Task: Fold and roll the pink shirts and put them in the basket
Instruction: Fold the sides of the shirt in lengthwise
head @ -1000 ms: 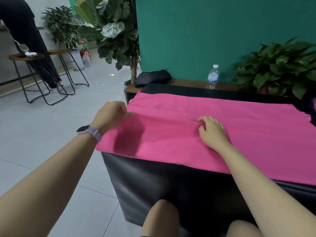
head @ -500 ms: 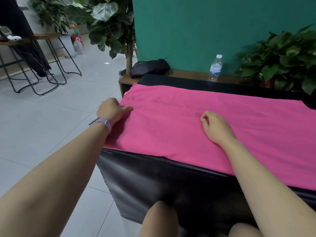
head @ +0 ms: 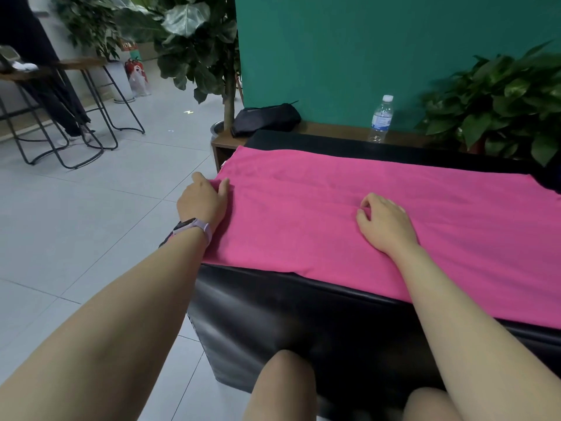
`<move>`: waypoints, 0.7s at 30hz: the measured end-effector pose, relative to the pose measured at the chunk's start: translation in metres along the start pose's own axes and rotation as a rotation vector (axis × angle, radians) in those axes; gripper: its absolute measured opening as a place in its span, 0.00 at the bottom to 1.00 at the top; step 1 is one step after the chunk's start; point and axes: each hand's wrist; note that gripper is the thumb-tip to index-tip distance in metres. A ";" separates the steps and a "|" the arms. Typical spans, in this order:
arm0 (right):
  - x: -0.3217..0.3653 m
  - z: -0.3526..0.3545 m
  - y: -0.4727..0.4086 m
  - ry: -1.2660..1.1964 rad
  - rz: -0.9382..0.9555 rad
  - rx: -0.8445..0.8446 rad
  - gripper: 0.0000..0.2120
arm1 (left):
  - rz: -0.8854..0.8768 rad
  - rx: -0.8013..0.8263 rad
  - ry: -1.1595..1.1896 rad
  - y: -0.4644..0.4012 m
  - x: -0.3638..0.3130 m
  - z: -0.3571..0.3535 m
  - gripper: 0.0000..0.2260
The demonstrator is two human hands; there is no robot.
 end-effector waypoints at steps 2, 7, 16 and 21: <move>-0.001 0.002 0.005 -0.025 0.005 -0.008 0.07 | 0.026 -0.031 0.011 0.004 0.004 0.003 0.25; -0.003 0.002 0.015 -0.063 0.016 -0.003 0.06 | 0.044 -0.062 -0.001 0.018 0.018 0.007 0.17; 0.003 0.005 0.018 0.076 -0.033 -0.050 0.08 | -0.017 -0.043 0.205 0.022 0.028 0.014 0.07; 0.005 0.009 0.024 0.038 0.006 -0.065 0.06 | -0.070 -0.031 0.214 0.029 0.026 0.021 0.06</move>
Point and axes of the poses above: each hand's wrist, its own y-axis away from the middle knuckle, its own z-axis out of the back of the hand, x = y × z, and after that the axes turned 1 degree about z, right-handed
